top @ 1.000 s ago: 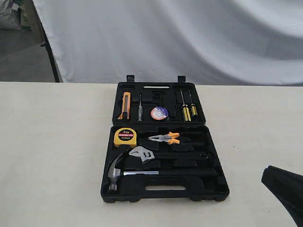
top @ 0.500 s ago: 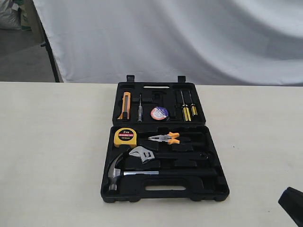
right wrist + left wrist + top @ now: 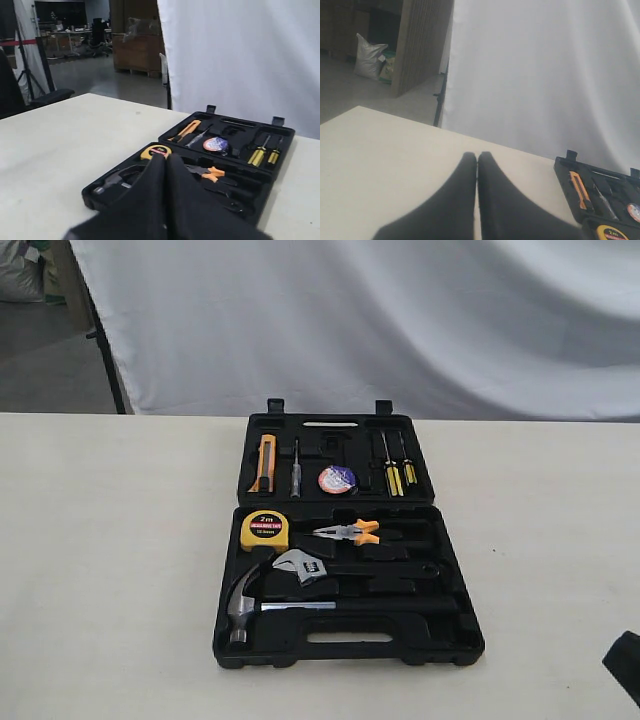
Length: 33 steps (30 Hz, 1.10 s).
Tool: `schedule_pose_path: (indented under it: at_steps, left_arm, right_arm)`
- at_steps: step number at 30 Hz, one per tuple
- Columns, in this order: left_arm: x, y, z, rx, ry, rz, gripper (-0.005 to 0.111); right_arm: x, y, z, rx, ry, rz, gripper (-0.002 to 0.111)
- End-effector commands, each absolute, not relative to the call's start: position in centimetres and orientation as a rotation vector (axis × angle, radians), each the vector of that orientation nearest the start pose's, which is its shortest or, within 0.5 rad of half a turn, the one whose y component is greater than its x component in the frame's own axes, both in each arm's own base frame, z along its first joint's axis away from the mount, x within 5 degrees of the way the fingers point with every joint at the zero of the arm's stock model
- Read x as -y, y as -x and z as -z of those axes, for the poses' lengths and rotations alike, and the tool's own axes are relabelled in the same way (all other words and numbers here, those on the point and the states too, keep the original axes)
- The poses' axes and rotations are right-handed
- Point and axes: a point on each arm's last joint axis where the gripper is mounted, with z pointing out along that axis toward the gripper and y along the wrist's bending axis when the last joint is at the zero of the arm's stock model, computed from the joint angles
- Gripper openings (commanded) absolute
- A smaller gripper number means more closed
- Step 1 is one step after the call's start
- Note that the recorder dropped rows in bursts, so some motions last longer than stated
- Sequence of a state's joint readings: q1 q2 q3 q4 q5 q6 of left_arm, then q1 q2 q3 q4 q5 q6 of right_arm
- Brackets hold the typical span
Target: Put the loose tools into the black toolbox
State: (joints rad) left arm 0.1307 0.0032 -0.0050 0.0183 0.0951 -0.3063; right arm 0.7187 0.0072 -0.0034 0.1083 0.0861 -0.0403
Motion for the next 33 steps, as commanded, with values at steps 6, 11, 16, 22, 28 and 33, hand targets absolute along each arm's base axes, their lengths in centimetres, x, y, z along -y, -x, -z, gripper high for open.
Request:
schedule_pose_path:
  at_steps: [6, 11, 16, 22, 28, 33]
  left_arm:
    - [-0.9, -5.5, -20.8, -1.526, 0.346, 0.103, 0.001]
    - [-0.9, -5.5, -20.8, -1.526, 0.346, 0.103, 0.001]
    - [-0.9, -5.5, -20.8, -1.526, 0.346, 0.103, 0.001]
    - [-0.9, -5.5, -20.8, -1.526, 0.346, 0.103, 0.001]
    - [-0.9, -5.5, -20.8, -1.526, 0.346, 0.103, 0.001]
    - [-0.9, -5.5, -20.8, -1.526, 0.346, 0.103, 0.001]
  right_arm:
    - [-1.5, -5.4, -20.4, -1.603, 0.013, -0.390, 0.000]
    - [-1.0, -5.6, -20.1, -1.630, -0.069, -0.312, 0.000]
    - [-0.9, -5.6, -20.1, -1.629, -0.079, -0.297, 0.000]
    - [-0.9, -5.6, -20.1, -1.629, -0.077, -0.295, 0.000]
    - [-0.9, -5.6, -20.0, -1.631, -0.075, -0.293, 0.000]
    - [-0.9, -5.6, -20.0, -1.632, -0.054, -0.273, 0.000]
